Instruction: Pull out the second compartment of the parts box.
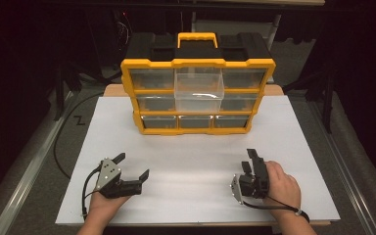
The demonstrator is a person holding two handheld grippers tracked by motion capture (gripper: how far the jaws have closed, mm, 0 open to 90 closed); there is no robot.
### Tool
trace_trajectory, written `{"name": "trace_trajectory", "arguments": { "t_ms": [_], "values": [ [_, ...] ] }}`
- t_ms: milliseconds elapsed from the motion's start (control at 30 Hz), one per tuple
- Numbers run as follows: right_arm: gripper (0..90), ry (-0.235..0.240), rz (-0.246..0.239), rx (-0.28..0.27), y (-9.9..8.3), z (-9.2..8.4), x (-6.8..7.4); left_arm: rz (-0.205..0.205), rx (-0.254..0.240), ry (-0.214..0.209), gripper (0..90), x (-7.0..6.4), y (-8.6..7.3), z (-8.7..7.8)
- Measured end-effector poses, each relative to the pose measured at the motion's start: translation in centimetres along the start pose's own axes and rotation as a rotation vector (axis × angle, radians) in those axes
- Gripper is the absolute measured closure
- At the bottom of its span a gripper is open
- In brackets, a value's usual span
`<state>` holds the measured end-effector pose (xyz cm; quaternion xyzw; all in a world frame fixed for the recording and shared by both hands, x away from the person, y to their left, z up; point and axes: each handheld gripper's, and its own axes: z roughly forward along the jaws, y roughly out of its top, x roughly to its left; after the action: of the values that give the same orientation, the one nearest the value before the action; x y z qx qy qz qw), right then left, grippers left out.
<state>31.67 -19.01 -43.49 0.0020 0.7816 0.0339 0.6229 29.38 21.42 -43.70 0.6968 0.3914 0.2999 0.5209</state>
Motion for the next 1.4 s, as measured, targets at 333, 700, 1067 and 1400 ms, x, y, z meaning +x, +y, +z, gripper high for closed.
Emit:
{"name": "trace_trajectory", "arguments": {
  "t_ms": [333, 700, 1067, 1400],
  "values": [
    [22.2, 0.033, -0.044, 0.001, 0.1, 0.2, 0.2, -0.008, -0.006, -0.001, 2.1, 0.0, -0.1, -0.4],
    [0.9, 0.027, -0.017, 0.027, -0.6, 0.1, 0.1, -0.008, 0.006, 0.003, 2.1, 0.0, -0.1, -0.2],
    [0.9, 0.033, 0.025, 0.024, -0.7, 0.0, -0.1, -0.022, 0.01, 0.015, 2.1, 0.2, -0.2, -0.1],
    [0.9, 0.089, 0.258, 0.017, -1.5, 0.2, -0.4, -0.023, 0.013, 0.027, 2.1, 0.3, -0.2, 0.0]
  ]
}}
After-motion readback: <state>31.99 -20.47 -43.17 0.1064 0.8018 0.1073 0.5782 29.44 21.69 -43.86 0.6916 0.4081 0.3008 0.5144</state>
